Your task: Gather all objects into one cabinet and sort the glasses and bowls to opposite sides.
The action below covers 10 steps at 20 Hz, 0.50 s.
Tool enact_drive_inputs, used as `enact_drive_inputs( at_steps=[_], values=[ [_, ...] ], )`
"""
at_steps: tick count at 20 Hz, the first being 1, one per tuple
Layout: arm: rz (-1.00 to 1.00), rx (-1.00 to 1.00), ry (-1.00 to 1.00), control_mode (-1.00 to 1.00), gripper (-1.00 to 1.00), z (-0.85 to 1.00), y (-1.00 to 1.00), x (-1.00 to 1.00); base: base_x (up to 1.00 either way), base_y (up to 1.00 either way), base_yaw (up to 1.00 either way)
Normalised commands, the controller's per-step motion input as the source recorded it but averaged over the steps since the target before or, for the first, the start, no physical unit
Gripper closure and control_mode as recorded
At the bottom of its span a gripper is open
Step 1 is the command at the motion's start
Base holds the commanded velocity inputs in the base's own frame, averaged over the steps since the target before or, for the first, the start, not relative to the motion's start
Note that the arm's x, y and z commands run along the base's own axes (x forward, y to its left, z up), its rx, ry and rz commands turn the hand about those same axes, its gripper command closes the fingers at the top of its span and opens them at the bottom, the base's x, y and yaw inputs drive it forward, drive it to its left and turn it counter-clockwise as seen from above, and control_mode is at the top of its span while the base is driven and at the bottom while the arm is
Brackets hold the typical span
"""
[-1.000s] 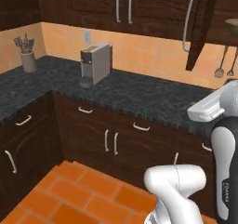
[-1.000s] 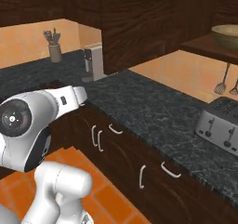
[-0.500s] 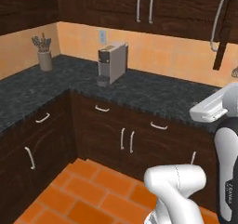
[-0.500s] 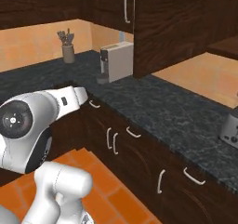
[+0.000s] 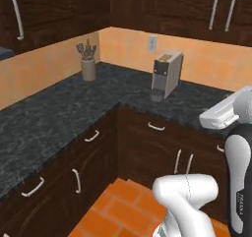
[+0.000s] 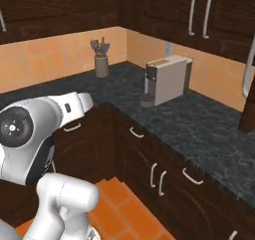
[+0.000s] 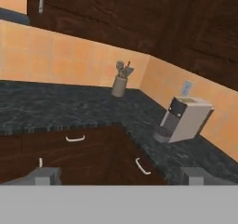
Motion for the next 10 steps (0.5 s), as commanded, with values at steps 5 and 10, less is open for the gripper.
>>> enact_drive_inputs(
  at_steps=[5,10],
  values=[
    [0.00,0.00,0.00,1.00,-1.00,0.00,0.00,0.00,0.61,0.97,0.17],
    [0.00,0.00,0.00,1.00,-1.00,0.00,0.00,0.00,0.46,0.92,0.20]
  ],
)
